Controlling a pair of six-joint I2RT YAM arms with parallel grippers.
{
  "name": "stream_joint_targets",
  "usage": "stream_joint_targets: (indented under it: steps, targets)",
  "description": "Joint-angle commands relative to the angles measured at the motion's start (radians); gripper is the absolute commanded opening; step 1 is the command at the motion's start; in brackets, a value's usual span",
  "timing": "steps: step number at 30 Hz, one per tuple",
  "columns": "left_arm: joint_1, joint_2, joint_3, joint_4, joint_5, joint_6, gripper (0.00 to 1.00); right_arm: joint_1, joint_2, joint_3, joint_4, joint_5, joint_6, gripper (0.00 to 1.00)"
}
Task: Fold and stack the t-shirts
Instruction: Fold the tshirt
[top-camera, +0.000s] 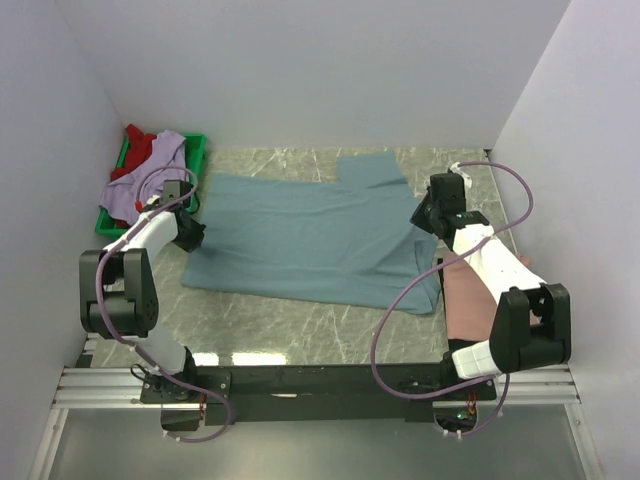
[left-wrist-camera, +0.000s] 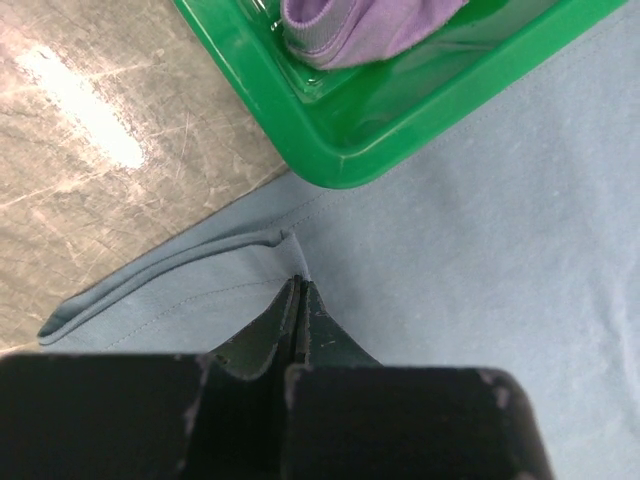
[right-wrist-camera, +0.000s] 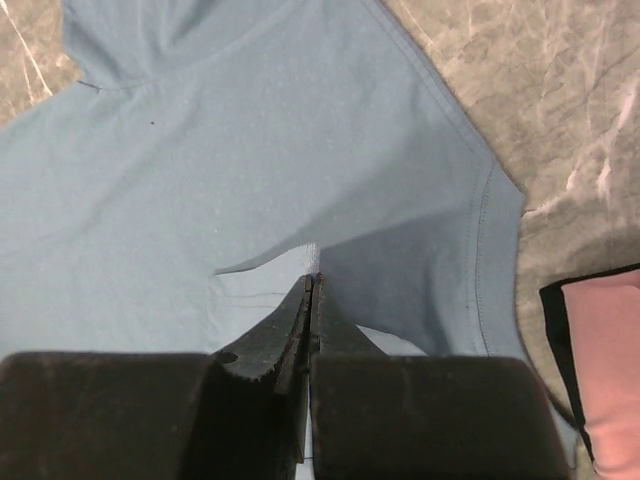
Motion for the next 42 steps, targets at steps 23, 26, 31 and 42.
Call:
stream_joint_targets:
  steps: [23, 26, 31, 42]
  targets:
    - [0.044, -0.032, -0.015, 0.082, 0.051, 0.047, 0.55, -0.039, 0.102, 0.043, -0.008, 0.02, 0.008, 0.52]
    - [0.046, -0.055, -0.005, 0.093, 0.069, 0.07, 0.66, -0.039, 0.103, 0.058, -0.024, 0.025, -0.001, 0.63]
    - [0.048, -0.093, 0.025, 0.076, 0.081, 0.1, 0.68, 0.032, 0.143, 0.144, -0.079, 0.066, -0.022, 0.61]
    - [0.041, -0.141, -0.003, 0.082, 0.164, 0.13, 0.66, 0.239, 0.401, 0.351, -0.185, 0.095, 0.013, 0.49]
